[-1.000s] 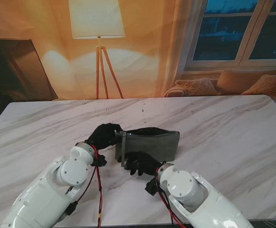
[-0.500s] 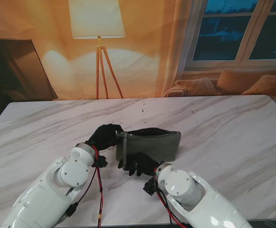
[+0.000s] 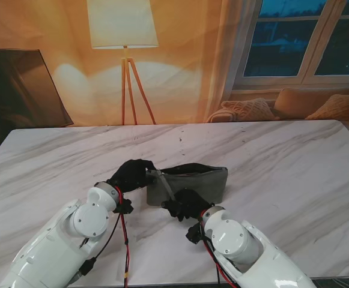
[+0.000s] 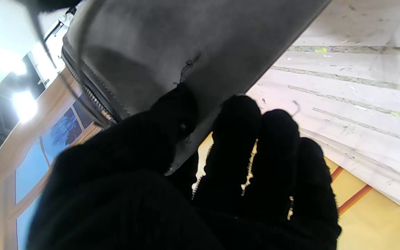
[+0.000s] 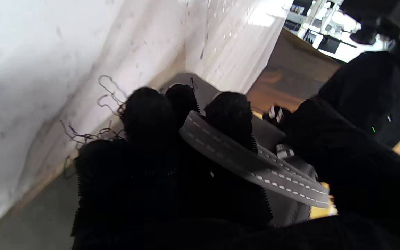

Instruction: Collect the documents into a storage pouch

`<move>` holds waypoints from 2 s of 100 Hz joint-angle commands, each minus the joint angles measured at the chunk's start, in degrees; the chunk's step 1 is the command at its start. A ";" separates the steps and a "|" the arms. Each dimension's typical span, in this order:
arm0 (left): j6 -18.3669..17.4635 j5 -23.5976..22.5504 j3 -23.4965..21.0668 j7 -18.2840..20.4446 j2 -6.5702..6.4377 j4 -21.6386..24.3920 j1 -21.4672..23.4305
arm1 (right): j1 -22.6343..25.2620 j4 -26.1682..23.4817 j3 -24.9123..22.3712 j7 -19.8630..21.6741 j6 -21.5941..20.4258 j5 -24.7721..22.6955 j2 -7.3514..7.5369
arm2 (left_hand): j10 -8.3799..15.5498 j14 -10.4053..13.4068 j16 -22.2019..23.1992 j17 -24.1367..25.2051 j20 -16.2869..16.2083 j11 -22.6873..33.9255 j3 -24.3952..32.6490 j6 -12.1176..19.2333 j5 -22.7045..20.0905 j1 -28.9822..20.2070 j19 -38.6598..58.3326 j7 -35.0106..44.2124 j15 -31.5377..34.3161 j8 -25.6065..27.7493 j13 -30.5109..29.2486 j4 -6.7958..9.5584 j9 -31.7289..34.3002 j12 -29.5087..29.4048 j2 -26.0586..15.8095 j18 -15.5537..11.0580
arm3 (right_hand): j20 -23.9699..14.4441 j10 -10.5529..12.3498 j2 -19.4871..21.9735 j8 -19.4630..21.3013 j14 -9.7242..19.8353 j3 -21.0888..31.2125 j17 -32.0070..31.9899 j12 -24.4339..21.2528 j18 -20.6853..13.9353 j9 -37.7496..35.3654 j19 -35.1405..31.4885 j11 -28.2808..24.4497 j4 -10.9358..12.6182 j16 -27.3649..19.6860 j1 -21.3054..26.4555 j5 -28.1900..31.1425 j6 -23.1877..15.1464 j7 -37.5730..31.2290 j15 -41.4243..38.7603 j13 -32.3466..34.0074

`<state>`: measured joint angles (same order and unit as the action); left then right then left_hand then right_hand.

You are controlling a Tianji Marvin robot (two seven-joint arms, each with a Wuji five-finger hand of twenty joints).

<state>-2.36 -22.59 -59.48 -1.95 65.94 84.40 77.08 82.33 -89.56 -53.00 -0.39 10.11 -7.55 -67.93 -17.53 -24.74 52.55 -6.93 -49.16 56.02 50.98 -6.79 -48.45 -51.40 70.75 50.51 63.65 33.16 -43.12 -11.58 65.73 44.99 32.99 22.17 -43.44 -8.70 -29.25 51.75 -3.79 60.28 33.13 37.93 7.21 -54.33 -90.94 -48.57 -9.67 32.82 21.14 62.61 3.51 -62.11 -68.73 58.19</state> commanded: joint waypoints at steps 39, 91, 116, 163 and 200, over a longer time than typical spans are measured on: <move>-1.55 -2.83 -1.45 1.98 -1.05 1.09 1.93 | 1.00 -5.55 -5.64 -5.39 -0.58 -7.47 -0.14 | 3.22 -1.41 1.29 2.58 0.27 -0.99 -3.89 5.69 1.07 -4.97 0.92 4.88 -2.08 5.56 2.76 3.35 -3.13 2.84 -5.31 -3.93 | 4.26 -3.10 1.57 6.74 2.92 -1.28 16.39 5.02 0.47 -12.72 -16.26 -10.50 2.29 -2.53 -5.25 10.96 1.11 -10.84 -14.86 14.26; -3.57 -5.26 -2.63 2.38 -1.65 2.09 3.25 | -2.08 -7.53 -9.52 -5.27 4.56 -12.81 0.32 | 3.39 -0.92 1.66 3.03 0.80 -1.65 -3.90 7.09 0.47 -4.80 0.58 4.54 -2.86 6.36 3.17 3.43 -3.34 3.64 -5.70 -4.04 | 5.56 -2.61 1.03 7.56 2.59 -1.36 18.46 5.48 0.63 -14.71 -17.91 -11.10 2.52 -3.48 -4.66 13.45 2.16 -12.43 -16.41 16.08; -5.07 -6.15 -2.67 2.45 -1.86 2.43 3.55 | -3.83 -6.33 -9.67 -5.35 5.52 -13.90 0.29 | 3.96 -0.43 1.76 3.25 1.10 -1.75 -5.13 7.56 0.82 -5.24 0.48 4.66 -3.22 7.28 3.51 3.52 -3.76 4.32 -6.38 -4.25 | 7.51 -1.83 1.18 8.56 4.01 -2.94 22.44 6.06 -0.50 -17.27 -20.47 -12.21 2.78 -2.73 -4.39 14.88 2.29 -14.49 -19.35 17.04; -4.28 -5.55 -2.87 3.64 -2.01 2.45 3.52 | -5.59 -4.12 -10.13 -7.48 7.54 -13.90 -0.41 | 3.39 -0.57 3.63 3.42 1.21 0.53 -5.74 7.14 1.21 -5.58 0.75 5.34 -1.71 9.76 3.36 4.46 -4.07 6.50 -7.14 -4.40 | 8.77 -1.99 1.19 8.27 3.96 -3.19 22.10 6.40 -0.64 -17.04 -20.84 -12.09 2.81 -2.51 -4.24 14.87 2.51 -15.22 -19.35 17.02; -4.00 -6.74 -3.82 2.75 -2.00 2.71 4.06 | -5.08 -3.69 -12.10 -8.48 9.04 -15.20 -0.41 | 3.76 -0.25 3.90 3.37 1.22 0.61 -5.83 7.46 1.25 -5.57 0.75 5.39 -1.82 10.27 3.40 4.50 -4.11 6.75 -6.92 -4.38 | 8.94 -1.82 1.11 8.28 3.94 -3.17 22.00 6.44 -0.64 -17.16 -20.86 -12.09 2.79 -2.52 -4.16 14.92 2.63 -15.52 -19.29 17.02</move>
<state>-6.70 -28.95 -62.79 0.55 64.07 86.72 80.78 77.09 -93.64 -64.26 -9.08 18.50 -22.25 -68.44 -14.82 -24.25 55.62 -4.18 -47.82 55.33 43.59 -4.13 -45.91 -52.80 70.01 49.66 61.30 38.39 -40.26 -10.95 61.94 50.47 29.38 20.60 -35.40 -7.45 -29.54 59.49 -3.95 58.14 52.87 43.67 9.85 -67.08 -102.17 -57.30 -8.85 29.89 17.78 74.44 3.07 -74.59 -85.00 72.95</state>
